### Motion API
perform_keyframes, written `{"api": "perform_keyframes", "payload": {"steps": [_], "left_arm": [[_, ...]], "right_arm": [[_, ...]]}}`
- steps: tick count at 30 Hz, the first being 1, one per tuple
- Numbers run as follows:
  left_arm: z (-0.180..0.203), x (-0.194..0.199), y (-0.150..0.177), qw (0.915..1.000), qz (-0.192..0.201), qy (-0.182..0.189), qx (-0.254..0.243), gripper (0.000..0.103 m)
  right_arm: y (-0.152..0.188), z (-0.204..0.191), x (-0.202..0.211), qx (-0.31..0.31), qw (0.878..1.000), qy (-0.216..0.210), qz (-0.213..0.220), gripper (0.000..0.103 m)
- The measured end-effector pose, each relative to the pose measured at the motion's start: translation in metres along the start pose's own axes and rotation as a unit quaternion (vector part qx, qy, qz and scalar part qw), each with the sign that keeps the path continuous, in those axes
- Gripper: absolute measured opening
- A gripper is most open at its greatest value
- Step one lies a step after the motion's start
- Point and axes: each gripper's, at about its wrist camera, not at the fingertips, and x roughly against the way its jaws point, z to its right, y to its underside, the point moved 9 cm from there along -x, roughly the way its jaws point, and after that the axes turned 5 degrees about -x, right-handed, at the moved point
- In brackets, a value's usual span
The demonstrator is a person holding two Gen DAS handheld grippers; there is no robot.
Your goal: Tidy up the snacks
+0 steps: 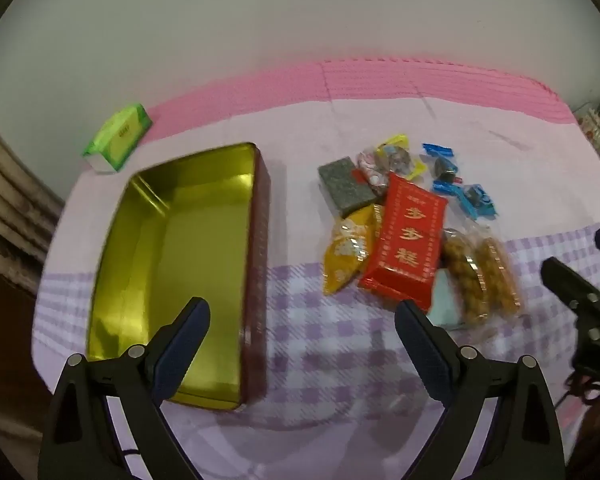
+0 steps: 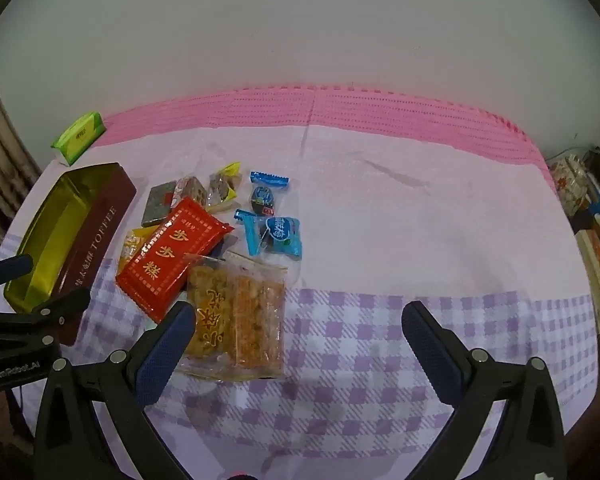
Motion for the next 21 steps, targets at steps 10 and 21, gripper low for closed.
{"api": "perform_keyframes", "payload": {"steps": [10, 21], "left_arm": [[-0.005, -0.01, 0.002, 0.9997, -0.01, 0.016, 0.016, 0.094], [0.003, -0.018, 0.0, 0.9997, -0.005, 0.021, 0.009, 0.094]], "right_arm": [[0.003, -0.006, -0.009, 0.009, 1.0, -0.008, -0.013, 0.103], [0.004, -0.014, -0.024, 0.016, 0.999, -0.018, -0.029, 0.103]]}}
